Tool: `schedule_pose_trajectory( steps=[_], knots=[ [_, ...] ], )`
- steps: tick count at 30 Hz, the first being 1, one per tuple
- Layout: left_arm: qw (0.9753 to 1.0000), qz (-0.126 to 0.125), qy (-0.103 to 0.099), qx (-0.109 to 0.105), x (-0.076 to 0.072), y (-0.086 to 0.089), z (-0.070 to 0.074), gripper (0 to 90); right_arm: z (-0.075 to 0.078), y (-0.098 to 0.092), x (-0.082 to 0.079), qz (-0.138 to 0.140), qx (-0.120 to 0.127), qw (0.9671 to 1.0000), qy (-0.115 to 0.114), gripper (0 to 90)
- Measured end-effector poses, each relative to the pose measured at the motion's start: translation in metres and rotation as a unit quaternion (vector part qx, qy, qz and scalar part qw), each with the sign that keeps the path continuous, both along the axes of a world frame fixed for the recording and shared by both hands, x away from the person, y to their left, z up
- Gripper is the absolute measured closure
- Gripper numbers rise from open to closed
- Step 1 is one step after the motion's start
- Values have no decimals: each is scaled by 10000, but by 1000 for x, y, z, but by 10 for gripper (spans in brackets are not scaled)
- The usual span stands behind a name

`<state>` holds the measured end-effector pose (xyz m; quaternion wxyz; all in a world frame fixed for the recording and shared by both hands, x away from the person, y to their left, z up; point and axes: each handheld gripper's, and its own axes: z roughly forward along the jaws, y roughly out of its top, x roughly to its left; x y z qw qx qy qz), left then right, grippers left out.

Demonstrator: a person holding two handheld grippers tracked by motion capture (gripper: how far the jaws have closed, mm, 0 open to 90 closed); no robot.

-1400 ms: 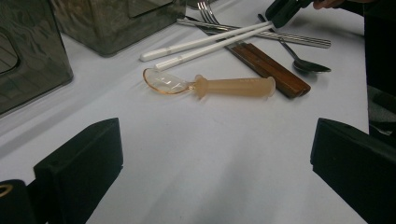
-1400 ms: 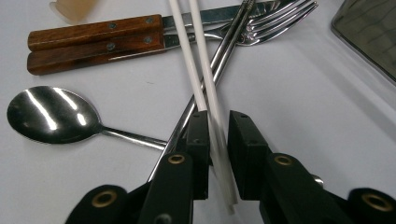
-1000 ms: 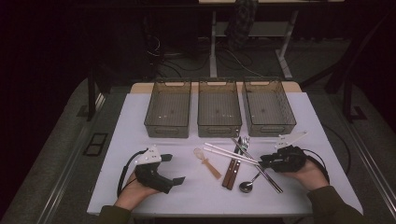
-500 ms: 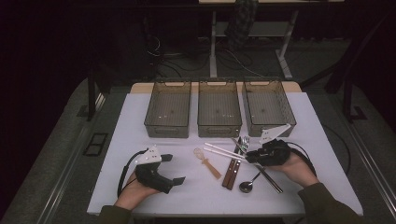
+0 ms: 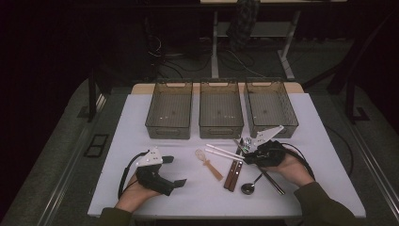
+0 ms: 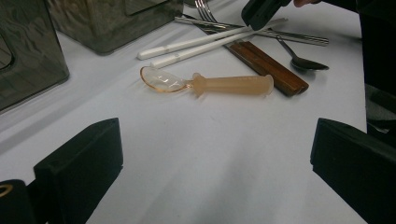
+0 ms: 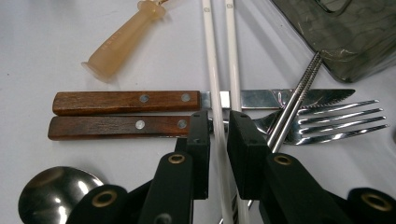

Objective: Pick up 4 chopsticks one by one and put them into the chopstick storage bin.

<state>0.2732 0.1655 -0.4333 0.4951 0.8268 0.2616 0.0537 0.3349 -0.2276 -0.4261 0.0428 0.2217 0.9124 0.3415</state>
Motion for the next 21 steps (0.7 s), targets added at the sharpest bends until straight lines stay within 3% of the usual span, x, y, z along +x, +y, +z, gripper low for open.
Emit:
schedule_pose_trajectory(
  steps=[14,21],
  knots=[
    [10000,-3,6,9,0,0,0,9,-3,-3,6,-213,-80,9997,-119,792],
    [10000,0,3,8,0,1,0,9,-7,-3,10,-230,-34,9997,-33,795]
  ],
)
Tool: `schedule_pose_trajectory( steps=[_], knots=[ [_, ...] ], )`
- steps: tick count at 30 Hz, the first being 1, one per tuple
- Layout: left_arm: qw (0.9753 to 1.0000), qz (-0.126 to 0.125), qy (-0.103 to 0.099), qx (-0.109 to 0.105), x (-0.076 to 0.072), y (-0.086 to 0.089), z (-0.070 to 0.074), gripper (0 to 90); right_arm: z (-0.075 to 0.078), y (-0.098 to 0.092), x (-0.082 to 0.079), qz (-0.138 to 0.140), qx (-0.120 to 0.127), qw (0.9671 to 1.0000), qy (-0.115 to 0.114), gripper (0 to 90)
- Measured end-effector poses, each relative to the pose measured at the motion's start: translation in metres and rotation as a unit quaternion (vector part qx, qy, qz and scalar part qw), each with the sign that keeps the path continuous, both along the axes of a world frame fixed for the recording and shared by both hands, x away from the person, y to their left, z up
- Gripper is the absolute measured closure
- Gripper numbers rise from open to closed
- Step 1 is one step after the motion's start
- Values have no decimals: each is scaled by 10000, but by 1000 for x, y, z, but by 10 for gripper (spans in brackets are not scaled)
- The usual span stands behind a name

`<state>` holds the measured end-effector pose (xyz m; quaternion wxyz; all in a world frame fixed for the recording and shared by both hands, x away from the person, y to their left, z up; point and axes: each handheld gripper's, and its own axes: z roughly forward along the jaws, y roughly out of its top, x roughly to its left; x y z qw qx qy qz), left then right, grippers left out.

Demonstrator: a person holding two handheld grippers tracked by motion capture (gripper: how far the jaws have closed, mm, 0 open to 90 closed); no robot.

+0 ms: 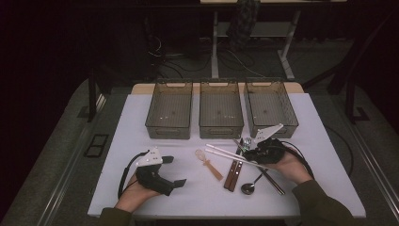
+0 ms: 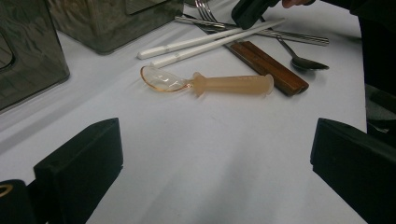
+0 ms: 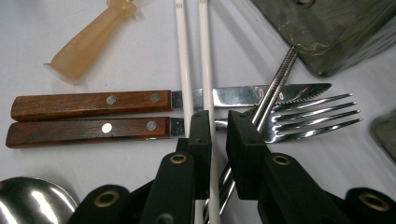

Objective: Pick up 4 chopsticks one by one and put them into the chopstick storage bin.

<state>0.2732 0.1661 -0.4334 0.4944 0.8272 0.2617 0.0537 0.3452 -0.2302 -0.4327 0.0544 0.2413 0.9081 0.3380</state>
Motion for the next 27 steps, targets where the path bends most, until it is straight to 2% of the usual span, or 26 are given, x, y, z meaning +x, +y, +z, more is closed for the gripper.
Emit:
schedule_pose_trajectory(
  steps=[27],
  knots=[
    [10000,-15,2,1,0,0,0,9,-7,7,-2,86,-303,9995,13,812]
  ],
)
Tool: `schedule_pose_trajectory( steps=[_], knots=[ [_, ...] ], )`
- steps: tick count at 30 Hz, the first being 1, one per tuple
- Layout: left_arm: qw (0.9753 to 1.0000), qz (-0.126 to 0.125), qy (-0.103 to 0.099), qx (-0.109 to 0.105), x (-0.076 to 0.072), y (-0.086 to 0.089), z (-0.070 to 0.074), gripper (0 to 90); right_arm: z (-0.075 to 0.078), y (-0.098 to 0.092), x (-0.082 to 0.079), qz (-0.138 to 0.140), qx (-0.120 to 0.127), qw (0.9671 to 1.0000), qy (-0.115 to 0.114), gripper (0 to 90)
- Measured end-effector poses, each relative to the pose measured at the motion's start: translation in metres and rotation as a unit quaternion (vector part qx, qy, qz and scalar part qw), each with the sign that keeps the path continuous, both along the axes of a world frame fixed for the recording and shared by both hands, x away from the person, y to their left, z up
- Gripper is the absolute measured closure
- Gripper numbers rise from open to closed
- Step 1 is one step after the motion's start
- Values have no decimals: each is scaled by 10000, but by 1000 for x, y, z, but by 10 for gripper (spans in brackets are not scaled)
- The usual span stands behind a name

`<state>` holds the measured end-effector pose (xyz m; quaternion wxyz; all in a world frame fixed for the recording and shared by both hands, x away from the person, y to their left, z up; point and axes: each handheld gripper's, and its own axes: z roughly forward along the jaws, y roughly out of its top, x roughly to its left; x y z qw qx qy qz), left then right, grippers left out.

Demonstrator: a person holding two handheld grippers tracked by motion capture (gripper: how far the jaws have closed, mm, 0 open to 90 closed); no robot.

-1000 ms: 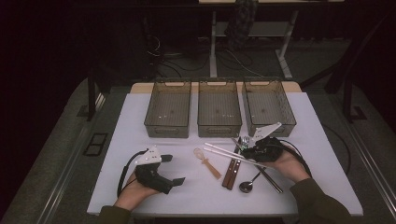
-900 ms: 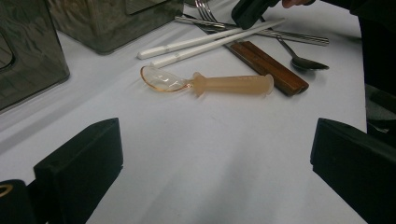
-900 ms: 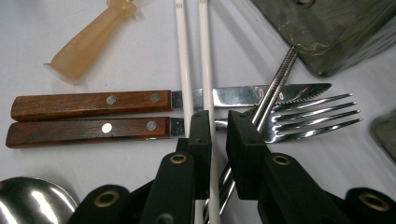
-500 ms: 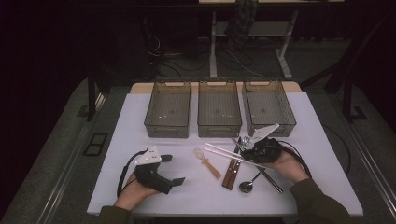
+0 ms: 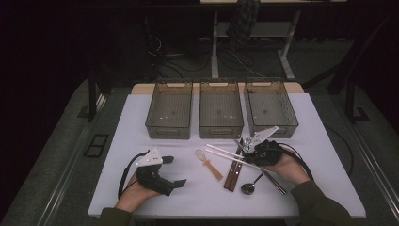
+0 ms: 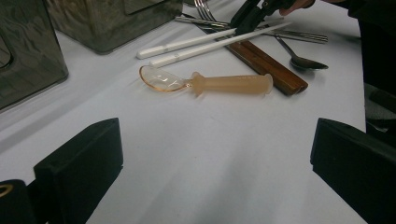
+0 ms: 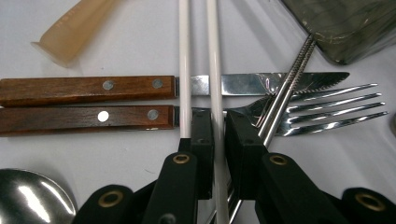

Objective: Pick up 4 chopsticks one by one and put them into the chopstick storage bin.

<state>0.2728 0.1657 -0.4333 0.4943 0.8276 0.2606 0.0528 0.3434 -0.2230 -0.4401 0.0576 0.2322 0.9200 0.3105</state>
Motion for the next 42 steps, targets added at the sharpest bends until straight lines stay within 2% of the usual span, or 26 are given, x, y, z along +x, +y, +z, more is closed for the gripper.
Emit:
schedule_pose_trajectory(
  steps=[20,28,34,42],
  knots=[
    [10000,-19,-5,9,0,0,0,10,0,1,-2,49,-49,10000,-16,842],
    [10000,-19,1,9,0,-1,-1,10,0,-1,-1,38,21,10000,87,845],
    [10000,-24,2,12,0,-1,-1,10,2,-4,0,-77,108,9997,188,845],
    [10000,-65,-25,72,0,-2,-3,10,8,-10,-1,-152,244,9995,148,845]
  ],
)
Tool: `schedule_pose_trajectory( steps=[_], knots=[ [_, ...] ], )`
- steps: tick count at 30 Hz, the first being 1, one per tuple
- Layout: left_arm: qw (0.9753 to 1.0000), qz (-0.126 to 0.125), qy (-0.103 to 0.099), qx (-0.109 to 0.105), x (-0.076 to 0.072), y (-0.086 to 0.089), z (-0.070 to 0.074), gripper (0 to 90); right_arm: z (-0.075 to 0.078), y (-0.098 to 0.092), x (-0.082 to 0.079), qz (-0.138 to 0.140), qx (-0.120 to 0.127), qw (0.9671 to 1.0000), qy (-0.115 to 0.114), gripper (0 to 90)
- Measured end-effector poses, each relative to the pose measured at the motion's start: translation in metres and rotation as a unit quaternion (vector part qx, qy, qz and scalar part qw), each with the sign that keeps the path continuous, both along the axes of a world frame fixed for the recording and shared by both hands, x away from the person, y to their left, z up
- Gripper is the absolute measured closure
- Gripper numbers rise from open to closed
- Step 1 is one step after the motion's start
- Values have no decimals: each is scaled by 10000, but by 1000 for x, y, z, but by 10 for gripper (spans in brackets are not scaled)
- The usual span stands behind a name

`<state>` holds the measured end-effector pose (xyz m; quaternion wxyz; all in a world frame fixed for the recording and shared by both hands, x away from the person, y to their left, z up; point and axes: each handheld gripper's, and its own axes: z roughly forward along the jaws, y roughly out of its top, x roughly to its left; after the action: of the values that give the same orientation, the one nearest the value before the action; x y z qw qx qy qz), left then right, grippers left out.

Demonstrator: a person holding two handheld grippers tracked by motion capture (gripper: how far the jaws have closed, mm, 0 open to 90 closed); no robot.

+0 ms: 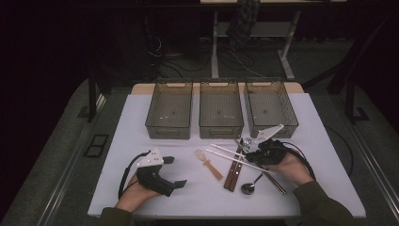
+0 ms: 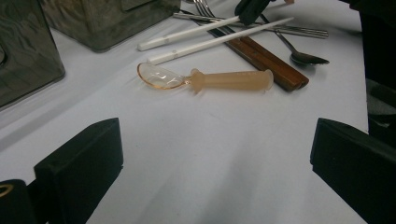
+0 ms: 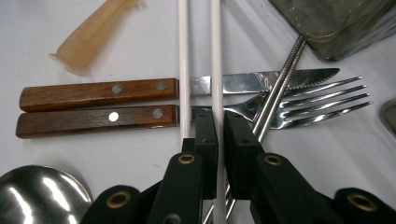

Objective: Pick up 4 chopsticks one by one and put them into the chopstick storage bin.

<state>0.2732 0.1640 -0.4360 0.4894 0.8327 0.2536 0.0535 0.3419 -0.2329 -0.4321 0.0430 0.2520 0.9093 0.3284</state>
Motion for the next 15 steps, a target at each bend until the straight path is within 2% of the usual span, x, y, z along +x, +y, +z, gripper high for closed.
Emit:
schedule_pose_trajectory(
  steps=[10,15],
  knots=[
    [10000,-37,-4,52,2,-2,-3,10,9,-7,-2,-159,197,9996,-99,847],
    [10000,-32,-8,49,1,-2,-3,10,13,-10,-3,-190,284,9994,-44,846]
  ],
)
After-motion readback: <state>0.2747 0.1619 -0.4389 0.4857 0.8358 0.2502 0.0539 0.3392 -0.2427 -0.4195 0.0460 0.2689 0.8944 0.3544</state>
